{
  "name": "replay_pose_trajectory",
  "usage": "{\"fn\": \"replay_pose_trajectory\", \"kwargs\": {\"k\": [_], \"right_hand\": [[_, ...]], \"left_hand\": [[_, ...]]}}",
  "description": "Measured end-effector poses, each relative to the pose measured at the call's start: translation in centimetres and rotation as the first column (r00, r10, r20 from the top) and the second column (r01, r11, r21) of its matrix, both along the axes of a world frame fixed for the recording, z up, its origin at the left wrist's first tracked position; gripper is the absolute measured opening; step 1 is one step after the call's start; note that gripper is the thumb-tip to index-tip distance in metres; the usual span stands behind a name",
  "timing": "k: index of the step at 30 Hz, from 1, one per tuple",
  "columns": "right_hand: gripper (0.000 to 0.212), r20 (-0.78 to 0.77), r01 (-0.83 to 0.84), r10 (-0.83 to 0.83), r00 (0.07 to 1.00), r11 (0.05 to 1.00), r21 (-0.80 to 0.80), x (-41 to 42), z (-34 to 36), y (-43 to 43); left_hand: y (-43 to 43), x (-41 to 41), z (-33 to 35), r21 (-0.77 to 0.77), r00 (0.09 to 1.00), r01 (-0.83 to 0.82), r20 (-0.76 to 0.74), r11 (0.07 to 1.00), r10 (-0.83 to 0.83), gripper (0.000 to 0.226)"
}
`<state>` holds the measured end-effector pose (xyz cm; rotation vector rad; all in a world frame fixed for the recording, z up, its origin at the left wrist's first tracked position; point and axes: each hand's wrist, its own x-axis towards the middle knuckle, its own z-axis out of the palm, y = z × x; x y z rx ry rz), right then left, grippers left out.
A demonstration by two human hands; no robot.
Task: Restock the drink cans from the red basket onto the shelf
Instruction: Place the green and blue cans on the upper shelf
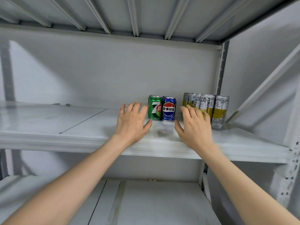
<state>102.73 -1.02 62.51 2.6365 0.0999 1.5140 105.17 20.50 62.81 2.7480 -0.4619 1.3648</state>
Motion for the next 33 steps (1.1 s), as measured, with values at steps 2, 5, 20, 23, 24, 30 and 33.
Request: {"fn": "replay_pose_trajectory", "kwargs": {"k": [2, 5, 20, 23, 24, 30, 33], "right_hand": [[0.053, -0.001, 0.002, -0.002, 1.000, 1.000, 0.011, -1.1, -0.4, 0.0], [0.055, 0.003, 0.013, -0.013, 1.000, 1.000, 0.013, -2.7, -1.4, -0.4], [0.058, -0.030, -0.057, 0.059, 0.998, 0.996, 0.065, -14.8, -11.1, -5.1], [0.057, -0.046, -0.071, 0.075, 0.996, 0.994, 0.083, -17.7, -13.7, -5.8], [0.057, -0.056, -0.073, 0.078, 0.995, 0.993, 0.090, -18.7, -14.5, -5.8], [0.053, -0.126, -0.050, 0.064, 0.990, 0.992, 0.115, -24.4, -19.8, -4.8], [0.054, -0.190, -0.017, 0.044, 0.981, 0.990, 0.138, -27.4, -23.1, -3.6]], "left_hand": [[0.0, -0.9, -0.4, 0.008, 1.000, -0.015, 0.022, 1.000, 0.015, 0.059], [-0.1, -2.3, -1.2, 0.004, 0.999, -0.028, 0.029, 1.000, 0.028, 0.060], [-4.3, -16.0, -10.8, 0.008, 0.998, -0.061, 0.033, 0.998, 0.061, 0.057], [-5.2, -18.8, -13.8, 0.004, 0.999, -0.044, 0.030, 0.999, 0.044, 0.056], [-5.3, -19.7, -14.8, -0.001, 0.999, -0.038, 0.023, 0.999, 0.038, 0.055], [-5.2, -24.9, -20.7, 0.007, 0.995, -0.009, -0.099, 1.000, 0.010, 0.054], [-4.4, -27.4, -23.9, 0.021, 0.985, 0.012, -0.173, 1.000, -0.008, 0.056]]}}
